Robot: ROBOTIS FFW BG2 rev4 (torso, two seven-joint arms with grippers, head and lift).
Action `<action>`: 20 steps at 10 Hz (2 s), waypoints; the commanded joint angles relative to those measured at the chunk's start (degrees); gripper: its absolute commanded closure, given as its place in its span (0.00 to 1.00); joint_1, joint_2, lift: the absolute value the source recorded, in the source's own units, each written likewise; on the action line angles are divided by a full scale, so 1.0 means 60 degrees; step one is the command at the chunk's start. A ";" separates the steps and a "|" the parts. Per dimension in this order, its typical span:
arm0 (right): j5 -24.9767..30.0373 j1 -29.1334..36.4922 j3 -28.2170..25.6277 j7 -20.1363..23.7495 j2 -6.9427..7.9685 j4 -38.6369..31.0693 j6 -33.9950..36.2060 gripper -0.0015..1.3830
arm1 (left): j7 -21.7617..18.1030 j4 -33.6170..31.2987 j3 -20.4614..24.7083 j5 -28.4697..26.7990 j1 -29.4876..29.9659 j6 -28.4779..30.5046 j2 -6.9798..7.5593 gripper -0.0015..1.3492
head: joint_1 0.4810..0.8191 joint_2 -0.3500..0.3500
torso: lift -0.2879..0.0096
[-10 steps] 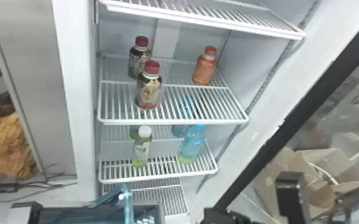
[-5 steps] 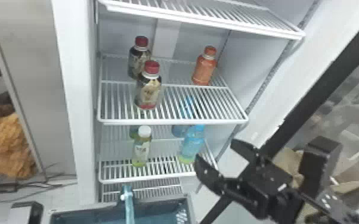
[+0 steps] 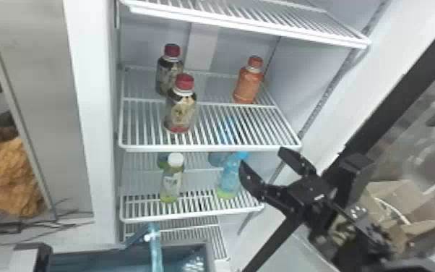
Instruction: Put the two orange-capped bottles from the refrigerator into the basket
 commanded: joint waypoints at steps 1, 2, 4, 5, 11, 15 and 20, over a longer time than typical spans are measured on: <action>0.0005 -0.0809 0.0192 -0.0062 -0.0123 0.1098 -0.0946 0.06 | 0.0000 0.0022 -0.0023 0.0012 -0.0002 0.0004 0.0015 0.89 | 0.63 0.00 | 0.83; 0.0005 -0.1231 0.0211 -0.0165 -0.0167 0.1590 -0.1438 0.06 | 0.0000 -0.0002 -0.0023 0.0012 -0.0025 0.0004 0.0015 0.89 | 0.63 0.00 | 0.83; 0.0005 -0.2028 0.0211 -0.0384 -0.0211 0.2575 -0.2047 0.05 | 0.0000 -0.0002 -0.0004 0.0012 -0.0002 0.0004 0.0001 0.89 | 0.63 0.00 | 0.83; 0.0081 -0.2449 0.0250 -0.0575 -0.0255 0.2997 -0.2282 0.05 | 0.0000 -0.0002 -0.0004 0.0012 -0.0002 -0.0019 0.0001 0.89 | 0.63 0.00 | 0.83; 0.0157 -0.4746 0.0802 -0.1117 -0.0533 0.5786 -0.3524 0.03 | 0.0000 -0.0002 -0.0004 0.0031 -0.0025 -0.0019 -0.0014 0.89 | 0.63 0.00 | 0.83; 0.0138 -0.5567 0.0897 -0.1454 -0.0519 0.6840 -0.3758 0.03 | 0.0000 0.0022 -0.0004 0.0031 -0.0025 -0.0019 -0.0014 0.89 | 0.63 0.00 | 0.83; 0.0405 -0.6832 0.1202 -0.1820 -0.0548 0.8434 -0.4016 0.03 | 0.0000 -0.0002 0.0034 0.0031 -0.0002 -0.0043 -0.0014 0.89 | 0.63 0.00 | 0.83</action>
